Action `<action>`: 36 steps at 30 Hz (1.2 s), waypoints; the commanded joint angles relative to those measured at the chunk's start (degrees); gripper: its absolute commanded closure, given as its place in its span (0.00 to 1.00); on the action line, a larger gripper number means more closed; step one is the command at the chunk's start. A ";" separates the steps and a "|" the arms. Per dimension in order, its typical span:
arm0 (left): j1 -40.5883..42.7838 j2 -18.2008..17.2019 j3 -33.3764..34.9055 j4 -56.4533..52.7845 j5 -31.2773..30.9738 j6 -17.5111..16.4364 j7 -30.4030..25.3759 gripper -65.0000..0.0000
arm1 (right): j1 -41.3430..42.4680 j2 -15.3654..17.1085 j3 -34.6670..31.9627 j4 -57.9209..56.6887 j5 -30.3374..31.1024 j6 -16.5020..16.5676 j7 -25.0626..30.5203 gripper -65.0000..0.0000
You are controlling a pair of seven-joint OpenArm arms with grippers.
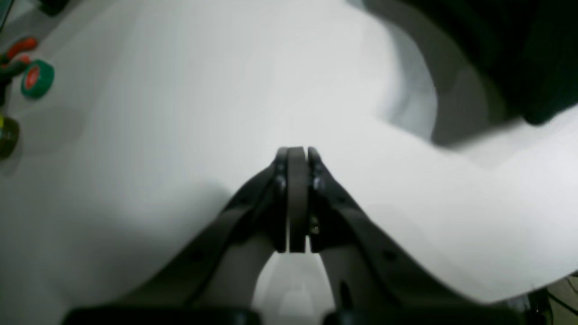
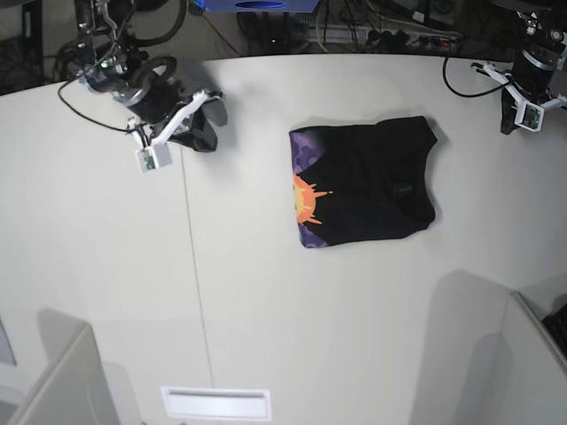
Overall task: Fold the T-shirt properly
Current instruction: 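Release the bundle and raise the right gripper away, then grasp the bundle edge with the left gripper and drag it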
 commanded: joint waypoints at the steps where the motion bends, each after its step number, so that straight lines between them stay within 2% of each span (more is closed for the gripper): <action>1: 0.32 -0.70 -0.52 -0.32 -0.51 0.16 -1.26 1.00 | -0.75 0.37 1.96 1.05 0.42 1.62 1.27 1.00; 4: -0.29 -0.88 -0.61 -3.40 -0.25 0.16 -2.06 1.00 | -2.86 0.28 6.18 0.96 0.24 2.59 1.27 1.00; 8: -0.29 -0.79 -0.52 -6.74 -0.51 0.16 -11.73 1.00 | -5.15 0.37 9.61 1.05 0.24 2.68 1.27 1.00; 10: -1.26 -0.79 0.10 -7.09 -0.78 0.16 -11.37 1.00 | -5.59 0.37 9.96 1.05 0.24 2.68 1.27 1.00; 12: -3.99 -0.26 0.71 -6.39 -2.54 0.16 -4.96 1.00 | -5.68 0.37 9.79 1.05 0.24 2.68 1.27 1.00; 16: -8.38 0.35 -1.75 -1.02 -11.50 0.16 16.58 1.00 | -5.76 -0.07 9.61 1.14 0.24 2.68 1.09 1.00; 19: -12.69 0.44 -5.26 0.03 -16.51 0.16 26.87 1.00 | -5.94 -0.16 9.61 1.14 0.24 2.68 0.83 1.00; 21: -15.94 0.70 -6.94 0.03 -17.39 0.16 31.09 1.00 | -6.47 -0.16 9.61 1.05 0.24 2.68 1.00 1.00; 22: -17.61 1.58 -7.55 -0.15 -17.48 0.16 33.37 0.91 | -6.55 0.02 9.70 1.05 0.24 2.68 1.00 1.00; 25: -21.74 3.69 -8.87 -0.67 -17.57 0.16 39.00 0.52 | -6.64 0.19 9.70 1.05 0.24 2.68 1.00 1.00; 27: -23.77 5.28 -8.61 -0.67 -17.75 0.16 41.64 0.36 | -6.64 0.19 9.70 0.96 0.24 2.68 1.00 1.00; 29: -26.14 7.12 -8.52 -0.76 -17.75 0.16 44.10 0.30 | -6.55 0.28 9.70 0.88 0.24 2.68 1.09 1.00; 34: -31.41 10.64 -8.52 -3.75 -17.75 0.16 50.08 0.30 | -6.47 0.28 9.70 0.88 0.15 2.68 1.00 1.00; 36: -32.91 12.05 -8.43 -5.24 -17.75 0.16 50.78 0.30 | -6.55 0.28 9.70 0.79 0.15 2.68 1.09 1.00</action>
